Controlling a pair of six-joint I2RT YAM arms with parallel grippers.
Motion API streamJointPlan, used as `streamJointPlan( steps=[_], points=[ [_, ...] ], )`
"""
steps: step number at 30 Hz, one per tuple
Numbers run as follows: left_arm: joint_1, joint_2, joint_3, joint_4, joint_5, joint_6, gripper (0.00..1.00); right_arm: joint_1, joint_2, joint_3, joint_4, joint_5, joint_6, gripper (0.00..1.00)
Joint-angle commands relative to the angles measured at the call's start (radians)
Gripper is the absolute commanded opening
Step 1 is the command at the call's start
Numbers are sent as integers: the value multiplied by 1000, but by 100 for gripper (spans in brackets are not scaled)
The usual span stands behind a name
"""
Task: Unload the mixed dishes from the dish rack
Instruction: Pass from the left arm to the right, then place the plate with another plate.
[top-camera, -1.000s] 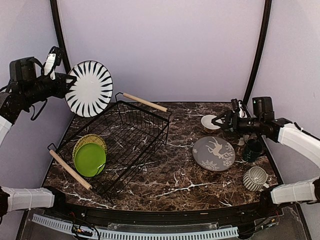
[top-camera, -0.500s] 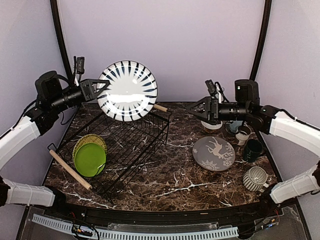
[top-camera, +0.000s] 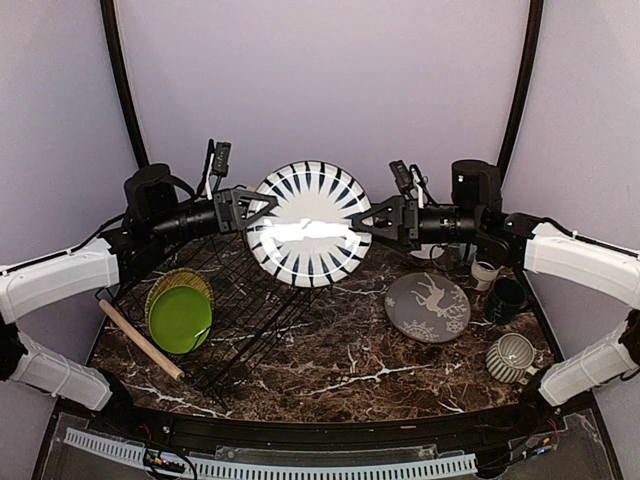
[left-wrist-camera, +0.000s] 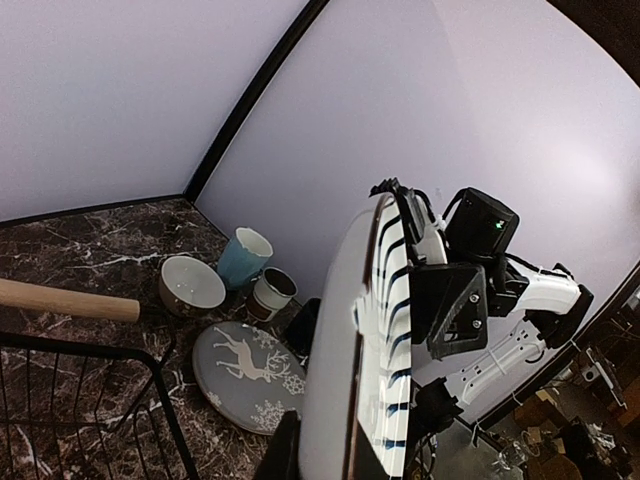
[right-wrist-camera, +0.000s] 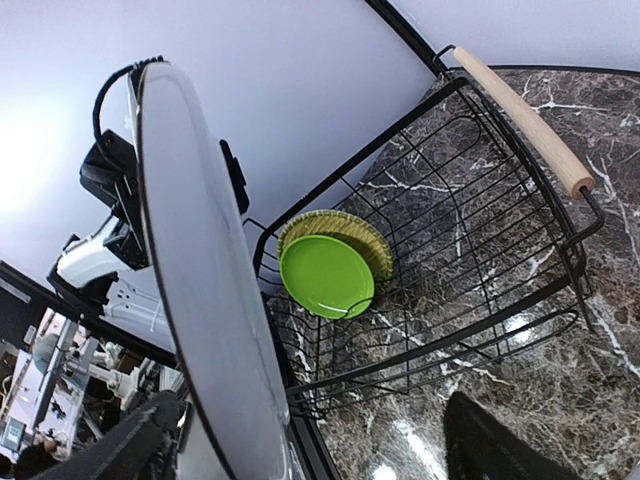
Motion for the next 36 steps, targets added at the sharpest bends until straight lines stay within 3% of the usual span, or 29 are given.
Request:
streamJointPlan(
  steps=[1, 8, 13, 16, 18, 20, 24, 36],
  points=[
    [-28, -12, 20, 184, 2, -29, 1, 8, -6, -31, 66, 4, 31, 79],
    [-63, 31, -2, 234, 5, -58, 1, 7, 2, -73, 151, -21, 96, 45],
    [-73, 42, 7, 191, 3, -32, 1, 1, -21, -100, 161, -12, 117, 2],
    [-73, 51, 37, 109, 8, -7, 2, -16, -47, -127, 162, -6, 120, 0],
    [-73, 50, 50, 59, -1, 8, 12, -33, -78, -151, 165, -4, 128, 0],
    [-72, 42, 53, 28, -6, 24, 29, -51, -113, -168, 149, 2, 122, 0],
    [-73, 22, 54, -15, -6, 62, 48, -89, -201, -194, 64, 48, 90, 0],
    [-72, -12, 68, -160, -39, 177, 75, -375, -425, -268, -288, 119, -57, 0]
  ],
)
